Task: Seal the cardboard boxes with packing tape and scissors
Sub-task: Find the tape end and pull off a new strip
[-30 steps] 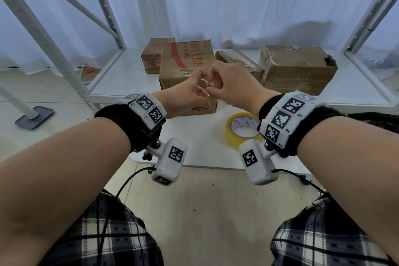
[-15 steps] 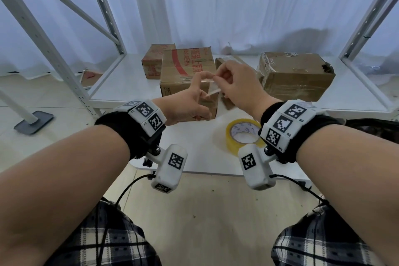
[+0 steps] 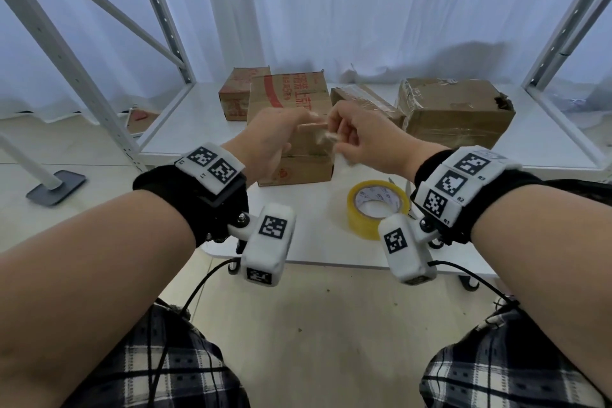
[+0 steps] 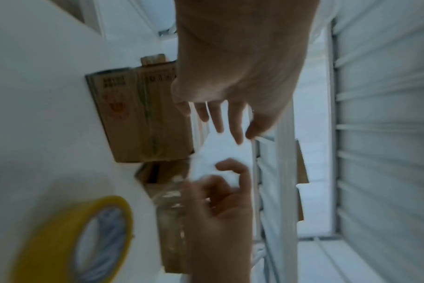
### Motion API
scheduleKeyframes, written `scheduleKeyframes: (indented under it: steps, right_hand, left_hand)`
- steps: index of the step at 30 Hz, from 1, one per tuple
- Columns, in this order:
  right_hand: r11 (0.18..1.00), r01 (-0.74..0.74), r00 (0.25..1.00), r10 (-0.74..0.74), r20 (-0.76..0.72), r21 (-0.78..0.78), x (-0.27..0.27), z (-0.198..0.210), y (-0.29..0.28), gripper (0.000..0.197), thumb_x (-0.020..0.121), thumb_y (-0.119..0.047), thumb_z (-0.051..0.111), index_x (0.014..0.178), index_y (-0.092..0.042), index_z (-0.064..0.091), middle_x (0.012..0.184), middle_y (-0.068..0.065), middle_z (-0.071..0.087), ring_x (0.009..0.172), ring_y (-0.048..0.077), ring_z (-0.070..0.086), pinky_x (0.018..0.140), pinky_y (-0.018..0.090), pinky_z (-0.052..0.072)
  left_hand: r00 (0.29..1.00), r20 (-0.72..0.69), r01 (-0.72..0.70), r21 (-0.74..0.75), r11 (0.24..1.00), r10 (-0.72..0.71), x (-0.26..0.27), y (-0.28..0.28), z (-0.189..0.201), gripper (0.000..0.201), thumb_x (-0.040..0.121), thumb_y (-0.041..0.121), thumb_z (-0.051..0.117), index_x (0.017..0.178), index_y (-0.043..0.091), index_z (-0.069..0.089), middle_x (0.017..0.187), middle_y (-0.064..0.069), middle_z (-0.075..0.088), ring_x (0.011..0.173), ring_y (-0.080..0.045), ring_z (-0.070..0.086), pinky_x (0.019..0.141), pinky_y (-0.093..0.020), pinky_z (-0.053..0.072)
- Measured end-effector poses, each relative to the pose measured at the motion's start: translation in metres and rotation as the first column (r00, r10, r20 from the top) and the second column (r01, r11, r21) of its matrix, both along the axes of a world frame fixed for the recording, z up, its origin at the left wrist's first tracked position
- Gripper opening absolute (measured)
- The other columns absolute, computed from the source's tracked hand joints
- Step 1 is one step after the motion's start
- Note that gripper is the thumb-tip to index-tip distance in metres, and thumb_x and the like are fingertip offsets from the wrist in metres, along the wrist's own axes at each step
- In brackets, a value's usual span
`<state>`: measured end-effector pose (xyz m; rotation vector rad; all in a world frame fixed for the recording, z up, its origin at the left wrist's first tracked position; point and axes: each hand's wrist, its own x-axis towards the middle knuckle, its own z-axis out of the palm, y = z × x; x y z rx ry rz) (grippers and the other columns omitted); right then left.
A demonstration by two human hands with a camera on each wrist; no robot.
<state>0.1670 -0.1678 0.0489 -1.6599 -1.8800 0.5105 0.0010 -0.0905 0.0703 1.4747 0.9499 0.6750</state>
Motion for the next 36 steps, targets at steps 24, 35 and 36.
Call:
scheduleKeyframes:
  steps: [24, 35, 36]
  right_hand:
    - [0.986, 0.014, 0.929, -0.073, -0.362, -0.164, -0.001, 0.002, 0.005, 0.035, 0.082, -0.010, 0.071, 0.111, -0.013, 0.051, 0.062, -0.004, 0.057, 0.067, 0.025, 0.051, 0.069, 0.044, 0.045]
    - [0.988, 0.112, 0.912, -0.146, -0.384, -0.110, -0.004, 0.001, 0.007, 0.017, 0.087, -0.019, 0.069, 0.094, -0.006, 0.060, 0.053, -0.002, 0.052, 0.053, 0.016, 0.047, 0.053, 0.027, 0.040]
    - [0.988, 0.120, 0.907, -0.150, -0.394, -0.102, -0.005, 0.001, 0.007, 0.017, 0.088, -0.020, 0.068, 0.093, -0.006, 0.060, 0.052, -0.002, 0.053, 0.052, 0.017, 0.047, 0.052, 0.027, 0.041]
  left_hand:
    - [0.917, -0.345, 0.332, 0.383, 0.862, -0.200, -0.003, 0.007, -0.009, 0.015, 0.084, 0.025, 0.072, 0.086, 0.010, 0.070, 0.084, -0.003, 0.065, 0.080, -0.012, 0.056, 0.083, -0.028, 0.049]
    - [0.931, -0.361, 0.280, 0.613, 0.739, -0.054, -0.002, 0.008, -0.007, 0.015, 0.091, 0.024, 0.063, 0.081, 0.014, 0.069, 0.069, 0.004, 0.061, 0.065, -0.010, 0.053, 0.071, -0.031, 0.049]
    - [0.934, -0.354, 0.275, 0.616, 0.738, -0.053, -0.002, 0.009, -0.008, 0.015, 0.092, 0.024, 0.063, 0.085, 0.013, 0.071, 0.072, 0.000, 0.064, 0.067, -0.012, 0.056, 0.074, -0.032, 0.051]
